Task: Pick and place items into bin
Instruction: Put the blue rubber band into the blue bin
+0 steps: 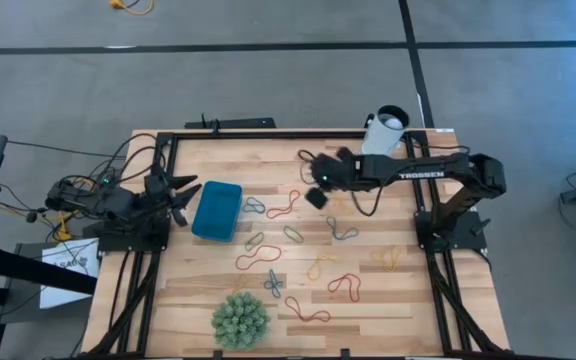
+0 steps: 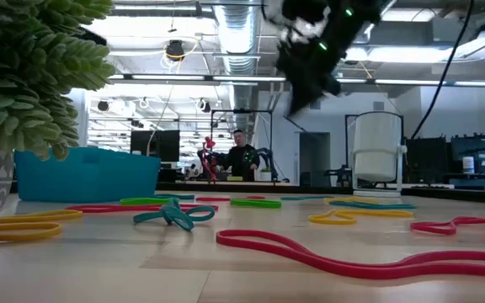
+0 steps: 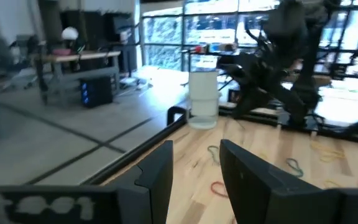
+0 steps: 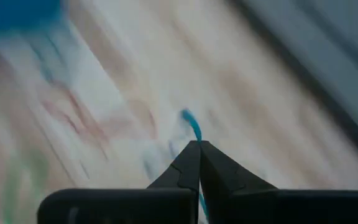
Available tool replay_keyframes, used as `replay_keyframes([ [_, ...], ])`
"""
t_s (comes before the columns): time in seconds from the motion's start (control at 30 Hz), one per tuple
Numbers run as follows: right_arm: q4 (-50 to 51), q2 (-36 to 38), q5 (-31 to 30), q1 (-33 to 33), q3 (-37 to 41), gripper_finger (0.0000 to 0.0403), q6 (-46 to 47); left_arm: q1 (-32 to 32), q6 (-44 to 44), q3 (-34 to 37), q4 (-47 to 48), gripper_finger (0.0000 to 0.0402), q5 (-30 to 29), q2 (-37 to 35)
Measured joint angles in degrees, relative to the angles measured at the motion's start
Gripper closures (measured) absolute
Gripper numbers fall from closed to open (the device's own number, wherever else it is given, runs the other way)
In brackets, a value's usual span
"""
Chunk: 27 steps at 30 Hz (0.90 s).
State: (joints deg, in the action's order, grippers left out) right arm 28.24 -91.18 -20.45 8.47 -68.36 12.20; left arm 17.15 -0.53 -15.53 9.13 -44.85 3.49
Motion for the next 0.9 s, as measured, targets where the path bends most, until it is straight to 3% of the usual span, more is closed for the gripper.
replay_keyframes([
  [0.17,-23.77,-0.22,2.97,-1.32,-0.70,0.0403,-11.40,0.00,-1.49,0.00,-2.49,0.0281,6.60,0.06],
  [0.33,-39.41,-4.53,9.13,-1.21,-1.74,0.0403,-15.32,0.00,-3.79,0.00,-4.20,0.0280,7.38,3.19],
  [0.7,-40.59,-26.60,16.10,-1.25,-21.32,0.0403,-17.25,0.00,-9.20,0.00,-13.12,0.0222,4.50,18.56],
  [0.8,-39.94,-30.89,16.13,-1.78,-26.68,0.0403,-18.99,0.00,-7.66,0.00,-13.49,0.0204,0.30,21.45],
  [0.9,-36.40,-33.11,16.14,-2.48,-31.04,0.0403,-19.83,0.00,-7.35,0.00,-13.38,0.0193,-7.66,22.78],
])
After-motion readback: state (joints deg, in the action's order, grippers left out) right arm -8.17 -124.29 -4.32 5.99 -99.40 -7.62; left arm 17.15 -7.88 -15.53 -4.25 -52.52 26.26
